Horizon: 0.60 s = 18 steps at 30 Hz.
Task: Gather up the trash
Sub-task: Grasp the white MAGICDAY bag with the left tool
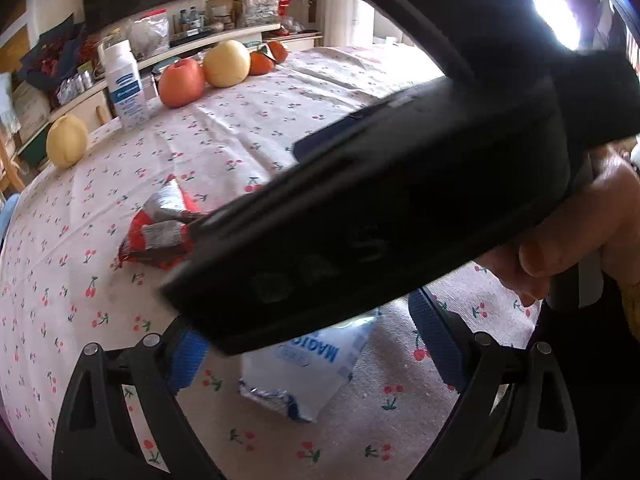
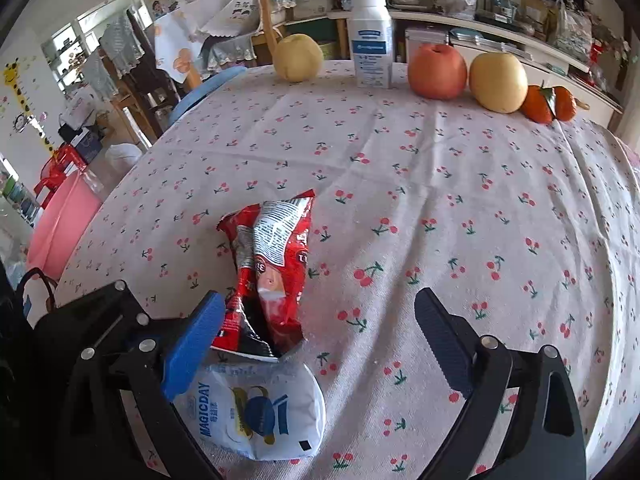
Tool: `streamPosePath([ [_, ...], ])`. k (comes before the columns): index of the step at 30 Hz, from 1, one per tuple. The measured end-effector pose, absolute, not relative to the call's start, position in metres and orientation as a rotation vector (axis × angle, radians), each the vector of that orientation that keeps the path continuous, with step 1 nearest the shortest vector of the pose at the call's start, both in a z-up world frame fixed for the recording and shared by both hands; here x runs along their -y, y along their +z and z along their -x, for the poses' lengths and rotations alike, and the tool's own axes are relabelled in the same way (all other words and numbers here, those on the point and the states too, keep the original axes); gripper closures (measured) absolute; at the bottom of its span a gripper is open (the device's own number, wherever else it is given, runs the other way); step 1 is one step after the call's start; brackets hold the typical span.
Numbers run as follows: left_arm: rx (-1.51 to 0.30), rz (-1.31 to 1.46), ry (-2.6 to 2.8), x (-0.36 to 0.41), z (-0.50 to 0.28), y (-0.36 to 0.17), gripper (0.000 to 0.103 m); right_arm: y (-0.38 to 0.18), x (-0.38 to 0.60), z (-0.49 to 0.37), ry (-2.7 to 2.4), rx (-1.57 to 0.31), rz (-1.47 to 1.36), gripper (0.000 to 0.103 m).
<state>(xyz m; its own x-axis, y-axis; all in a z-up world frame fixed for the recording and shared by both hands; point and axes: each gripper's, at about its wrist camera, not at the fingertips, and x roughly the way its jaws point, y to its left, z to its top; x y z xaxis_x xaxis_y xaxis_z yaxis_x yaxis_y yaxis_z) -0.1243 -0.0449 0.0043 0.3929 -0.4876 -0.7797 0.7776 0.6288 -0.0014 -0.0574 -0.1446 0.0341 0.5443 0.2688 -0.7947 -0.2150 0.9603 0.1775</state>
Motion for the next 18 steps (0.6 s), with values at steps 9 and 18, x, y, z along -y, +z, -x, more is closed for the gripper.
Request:
streamPosePath([
  [9,-0.824,-0.416,-0.778,0.044,0.126,0.003,0.038,0.034,0.155,0.051,0.267,-0.957,-0.091,0.008],
  [18,-0.843,-0.316,-0.705,0.011,0.120,0.010,0.039,0.034,0.159,0.052,0.263,-0.948,-0.127,0.008],
])
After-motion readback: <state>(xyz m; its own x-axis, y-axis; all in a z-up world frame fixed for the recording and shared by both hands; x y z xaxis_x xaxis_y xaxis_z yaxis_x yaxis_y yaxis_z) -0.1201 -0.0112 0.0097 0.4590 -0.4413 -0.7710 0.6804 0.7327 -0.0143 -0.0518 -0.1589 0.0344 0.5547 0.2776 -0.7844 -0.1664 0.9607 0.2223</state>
